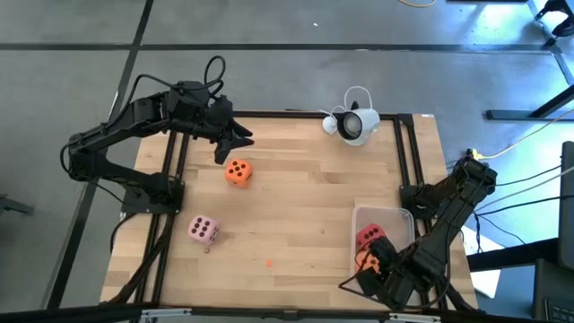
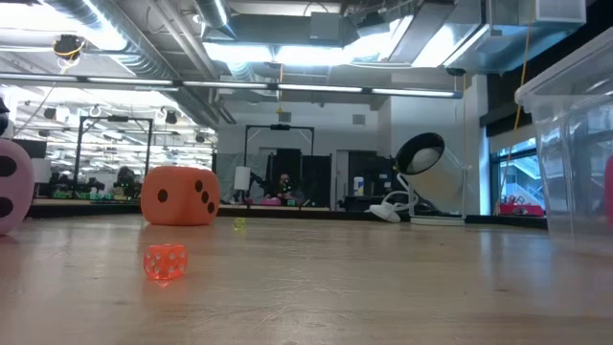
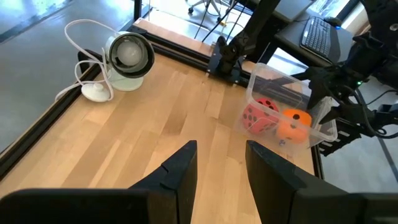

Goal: Pick & Place Dice
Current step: Put the large orange die into the transparent bin, then put the small orange die into the transparent bin

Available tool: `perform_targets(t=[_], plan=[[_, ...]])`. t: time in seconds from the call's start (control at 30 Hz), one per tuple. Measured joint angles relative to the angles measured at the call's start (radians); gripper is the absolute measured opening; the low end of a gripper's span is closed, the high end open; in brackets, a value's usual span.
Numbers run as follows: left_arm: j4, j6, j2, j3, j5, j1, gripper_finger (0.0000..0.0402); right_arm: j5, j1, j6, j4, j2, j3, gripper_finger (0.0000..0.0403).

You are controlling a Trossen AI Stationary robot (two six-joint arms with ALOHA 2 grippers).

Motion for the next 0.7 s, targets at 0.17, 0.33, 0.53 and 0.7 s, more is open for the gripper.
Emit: perform_targets(t=[0.17,0.33,0.53,0.7], plan=[[0.000,0.000,0.000,0.000,0.000,0.000,0.0127,-0.009,0.000,0.006,0.000,0.000,0.000,0.0312],[0.000,0.000,0.000,0.000,0.000,0.000,0.0127,-0.013,0.000,0.002,0.000,0.000,0.000,0.0324],[-0.001,-0.001,0.000,0.000,0.001,0.000,0.0127,0.000,0.000,0.005,-0.016,-0.001,0.000,0.0323],[-0.018,-0.004,0.013,0.001,0.024,0.000,0.0128,0.070,0.002,0.032,-0.181,-0.002,0.049,0.0323]])
